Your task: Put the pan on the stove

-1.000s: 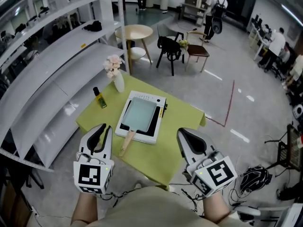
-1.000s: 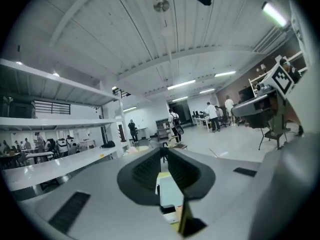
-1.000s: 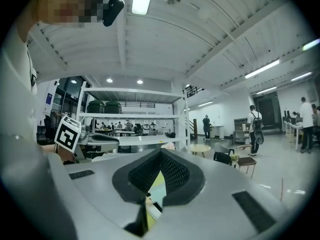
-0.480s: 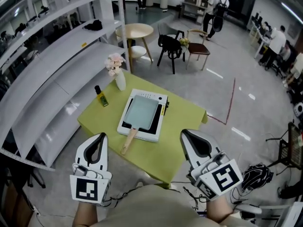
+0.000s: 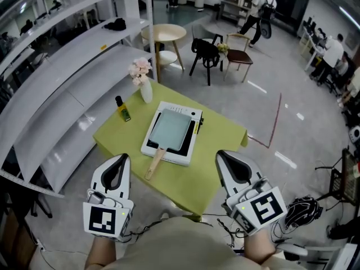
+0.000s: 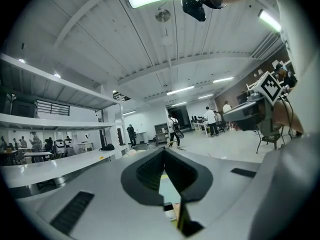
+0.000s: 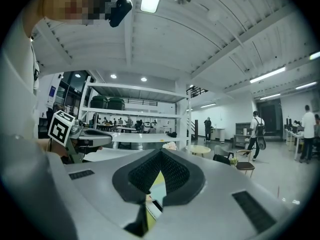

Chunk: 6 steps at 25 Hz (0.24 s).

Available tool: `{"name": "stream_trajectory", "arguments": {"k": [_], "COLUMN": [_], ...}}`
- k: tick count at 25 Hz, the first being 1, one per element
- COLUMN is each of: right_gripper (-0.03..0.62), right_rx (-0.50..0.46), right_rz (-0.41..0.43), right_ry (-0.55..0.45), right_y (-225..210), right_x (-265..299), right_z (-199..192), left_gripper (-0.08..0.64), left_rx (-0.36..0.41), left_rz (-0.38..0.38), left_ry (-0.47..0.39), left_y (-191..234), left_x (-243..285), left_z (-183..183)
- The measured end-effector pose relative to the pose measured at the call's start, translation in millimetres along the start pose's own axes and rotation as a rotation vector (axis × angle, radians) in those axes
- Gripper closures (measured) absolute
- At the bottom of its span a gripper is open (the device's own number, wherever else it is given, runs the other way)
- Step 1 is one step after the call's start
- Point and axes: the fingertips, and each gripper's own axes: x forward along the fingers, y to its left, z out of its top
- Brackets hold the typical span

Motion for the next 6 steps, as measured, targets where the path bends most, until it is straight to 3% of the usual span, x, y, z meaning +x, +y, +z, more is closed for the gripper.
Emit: {"name": "stream_trajectory", "arguments": {"k": [6], "right_gripper": [0.586], "right_rx": [-0.010], "right_rz": [0.002], "right_ry": [-0.011], "right_y": [0.8], "right_x": [-3.5], "right_z": [4.0], "left_gripper": [0.554], "left_rx": [0.006], "left_rz": [-0.001], "left_ry": [0.006], "left_y": [-1.3], "left_x": [-0.7], "left_z": [-2.9]}}
